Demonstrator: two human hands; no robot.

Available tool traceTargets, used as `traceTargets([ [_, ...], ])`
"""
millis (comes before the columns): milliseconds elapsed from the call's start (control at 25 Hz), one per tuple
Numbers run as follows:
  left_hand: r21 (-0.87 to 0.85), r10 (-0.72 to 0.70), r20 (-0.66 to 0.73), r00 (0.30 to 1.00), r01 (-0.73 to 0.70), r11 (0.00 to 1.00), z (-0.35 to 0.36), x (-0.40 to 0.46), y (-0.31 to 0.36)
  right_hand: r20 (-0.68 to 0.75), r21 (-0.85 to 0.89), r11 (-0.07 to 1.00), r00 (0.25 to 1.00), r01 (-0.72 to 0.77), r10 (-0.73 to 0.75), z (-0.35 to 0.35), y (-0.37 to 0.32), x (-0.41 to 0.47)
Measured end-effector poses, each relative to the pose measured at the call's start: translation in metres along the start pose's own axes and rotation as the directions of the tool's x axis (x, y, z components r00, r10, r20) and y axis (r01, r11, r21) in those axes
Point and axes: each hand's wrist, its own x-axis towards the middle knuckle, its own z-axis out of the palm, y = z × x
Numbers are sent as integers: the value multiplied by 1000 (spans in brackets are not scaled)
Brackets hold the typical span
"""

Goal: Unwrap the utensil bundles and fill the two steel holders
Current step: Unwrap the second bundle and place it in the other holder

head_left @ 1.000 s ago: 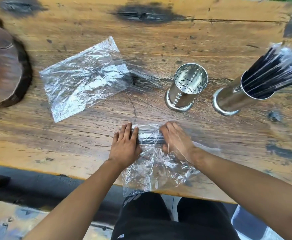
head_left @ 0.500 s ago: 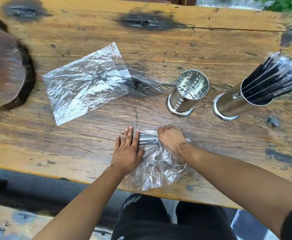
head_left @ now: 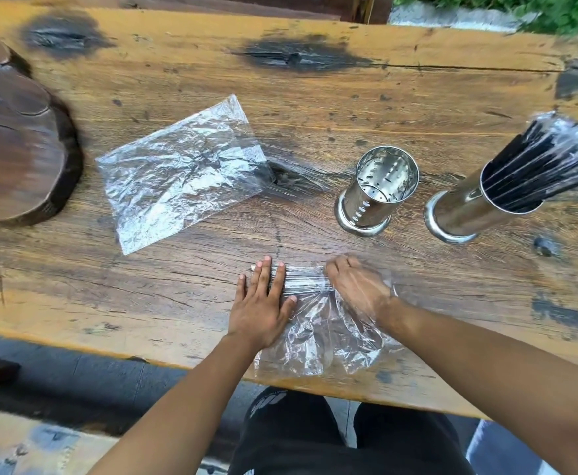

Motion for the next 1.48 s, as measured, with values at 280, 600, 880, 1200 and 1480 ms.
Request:
traceTargets([
  [280, -9, -9, 7, 1000, 9, 1000, 3, 0, 0, 56, 66, 997, 998, 34, -38, -12, 4, -28],
  [600, 57, -26, 42, 999, 23, 998, 0, 1, 5, 143, -21, 1000, 990, -6, 9, -7, 29, -53],
  [880, 138, -102, 107, 989, 87, 987, -1, 3, 21, 184, -65, 997, 981, -51, 62, -12, 21, -35],
  [1200, 173, -111, 141, 984, 86, 981, -2, 6, 25, 305, 123, 951, 923, -283, 235, -22, -4, -17],
  [1480, 186, -109, 131, 985, 83, 979, 0, 6, 24, 234, 42, 981, 956, -190, 175, -27, -28, -7],
])
